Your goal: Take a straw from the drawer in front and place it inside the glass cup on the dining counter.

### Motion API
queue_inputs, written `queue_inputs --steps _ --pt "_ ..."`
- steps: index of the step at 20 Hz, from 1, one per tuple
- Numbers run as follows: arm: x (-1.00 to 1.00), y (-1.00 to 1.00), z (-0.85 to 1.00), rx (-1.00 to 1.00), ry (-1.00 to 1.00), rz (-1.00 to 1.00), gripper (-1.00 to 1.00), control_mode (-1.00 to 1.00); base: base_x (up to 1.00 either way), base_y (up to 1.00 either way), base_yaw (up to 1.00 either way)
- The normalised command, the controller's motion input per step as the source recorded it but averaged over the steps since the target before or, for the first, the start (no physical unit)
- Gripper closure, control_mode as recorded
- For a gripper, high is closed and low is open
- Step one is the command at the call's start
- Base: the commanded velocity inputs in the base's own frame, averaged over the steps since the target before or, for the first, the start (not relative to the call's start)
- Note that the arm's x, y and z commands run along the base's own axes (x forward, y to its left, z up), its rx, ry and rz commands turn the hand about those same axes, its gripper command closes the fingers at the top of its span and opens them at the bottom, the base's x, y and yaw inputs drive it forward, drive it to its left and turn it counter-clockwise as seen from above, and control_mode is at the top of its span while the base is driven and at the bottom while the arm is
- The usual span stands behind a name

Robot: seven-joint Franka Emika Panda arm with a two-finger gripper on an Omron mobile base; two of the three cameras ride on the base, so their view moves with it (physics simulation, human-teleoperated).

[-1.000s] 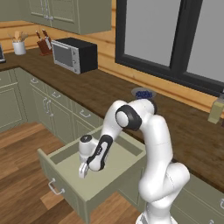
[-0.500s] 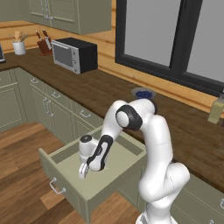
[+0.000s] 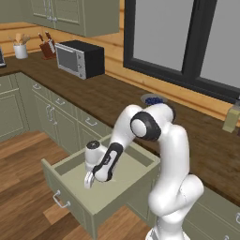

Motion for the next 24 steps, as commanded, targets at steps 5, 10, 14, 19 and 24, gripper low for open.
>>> queue_inputs --steps 5,10,14,19,24 --pt "-0.31 0.0 1.0 0.1 -0.02 0.0 1.0 -1.0 0.0 0.0 0.0" --pt "-0.06 0.0 1.0 0.17 -0.04 0.0 1.0 -1.0 0.0 0.0 0.0" --pt "0.0 0.0 1.0 0.19 -0.05 0.0 1.0 -1.0 0.0 0.0 0.0" --pt "0.05 0.0 1.0 0.16 -0.04 0.0 1.0 -1.0 0.0 0.0 0.0" --pt "0.13 0.0 1.0 0.13 -0.01 0.0 1.0 -1.0 0.0 0.0 0.0"
